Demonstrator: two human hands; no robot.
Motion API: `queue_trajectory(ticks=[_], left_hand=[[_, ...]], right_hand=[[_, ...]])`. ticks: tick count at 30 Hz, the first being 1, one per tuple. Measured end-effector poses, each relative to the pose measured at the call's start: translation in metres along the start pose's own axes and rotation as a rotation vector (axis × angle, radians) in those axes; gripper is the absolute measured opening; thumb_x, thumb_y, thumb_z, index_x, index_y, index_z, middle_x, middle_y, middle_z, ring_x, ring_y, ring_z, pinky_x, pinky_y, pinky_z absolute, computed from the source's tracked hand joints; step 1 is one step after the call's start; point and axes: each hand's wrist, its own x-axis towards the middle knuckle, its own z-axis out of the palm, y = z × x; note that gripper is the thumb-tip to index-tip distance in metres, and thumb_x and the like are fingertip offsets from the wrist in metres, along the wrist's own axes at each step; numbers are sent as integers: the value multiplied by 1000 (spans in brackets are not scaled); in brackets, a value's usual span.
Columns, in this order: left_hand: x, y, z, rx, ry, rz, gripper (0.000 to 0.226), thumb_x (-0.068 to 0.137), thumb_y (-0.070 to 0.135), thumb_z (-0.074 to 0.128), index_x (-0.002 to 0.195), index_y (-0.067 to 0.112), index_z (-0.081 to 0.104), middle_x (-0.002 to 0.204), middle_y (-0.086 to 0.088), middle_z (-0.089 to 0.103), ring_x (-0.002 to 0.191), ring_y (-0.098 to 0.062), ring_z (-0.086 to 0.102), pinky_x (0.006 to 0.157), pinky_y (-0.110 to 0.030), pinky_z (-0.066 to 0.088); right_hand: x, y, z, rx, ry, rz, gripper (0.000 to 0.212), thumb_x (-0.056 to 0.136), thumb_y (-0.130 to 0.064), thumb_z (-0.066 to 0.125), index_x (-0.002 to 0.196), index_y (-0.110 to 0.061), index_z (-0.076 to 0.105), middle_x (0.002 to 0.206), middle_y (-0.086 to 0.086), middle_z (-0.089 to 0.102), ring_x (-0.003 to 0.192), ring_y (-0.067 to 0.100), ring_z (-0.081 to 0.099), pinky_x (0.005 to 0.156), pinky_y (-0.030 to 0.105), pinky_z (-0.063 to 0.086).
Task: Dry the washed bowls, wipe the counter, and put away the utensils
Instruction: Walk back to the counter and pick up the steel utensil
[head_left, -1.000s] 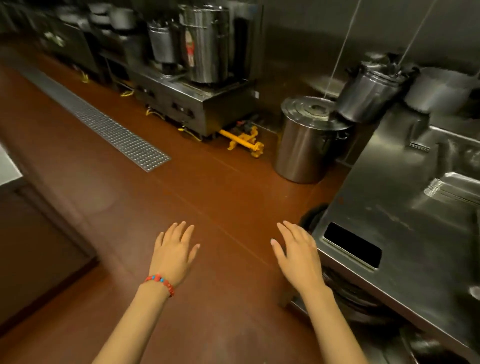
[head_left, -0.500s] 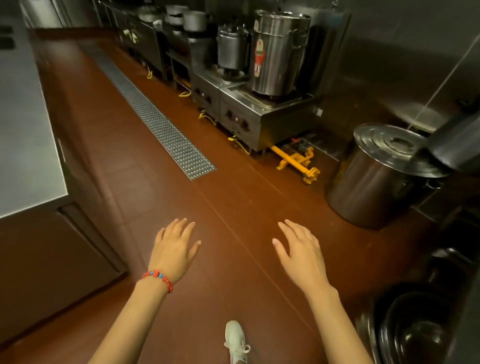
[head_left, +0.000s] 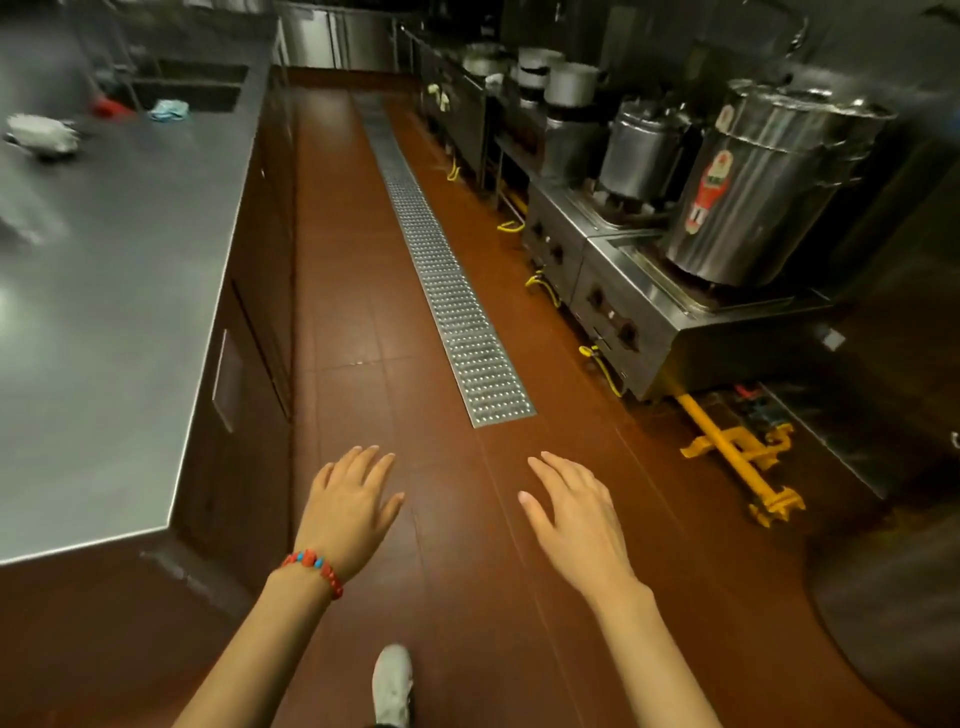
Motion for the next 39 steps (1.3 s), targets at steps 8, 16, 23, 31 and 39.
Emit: queue_trajectory(ticks=[8,16,23,31,39], left_hand=[[188,-106,-6,22,3,-94,54,94,43,37,142,19,29,151,-4,30,141,-20,21,113,-38,18],[357,-186,-20,21,28,-174,54,93,40,42,140,15,36,147,-9,36,139,-24,27,112,-42,22],[515,-246,-9,47,52,-271,53,94,40,38,142,16,32,149,-8,34,140,-23,24,112,-41,21],[679,-319,-33,45,87,-430,54,95,41,36,143,19,30,151,-5,29,142,-21,20,114,-40,17],[808,-437,-34,51,107,-574,55,95,43,35,144,20,27,153,-4,26,143,-20,17,114,-38,17]], right_hand=[[229,-37,33,22,-28,-81,46,95,-40,38,138,-24,36,145,-6,38,134,12,29,109,28,20],[427,-58,55,80,-74,-110,47,95,-41,38,139,-27,35,147,-8,35,136,10,27,112,30,19],[625,-65,88,82,-105,-229,47,95,-42,39,139,-26,36,147,-7,35,136,12,28,112,31,21],[848,-118,93,107,-124,-401,46,94,-40,41,138,-25,38,146,-6,37,135,12,29,111,30,21],[1028,-188,144,101,-174,-527,47,94,-39,43,137,-23,39,145,-4,39,135,13,31,110,31,25]])
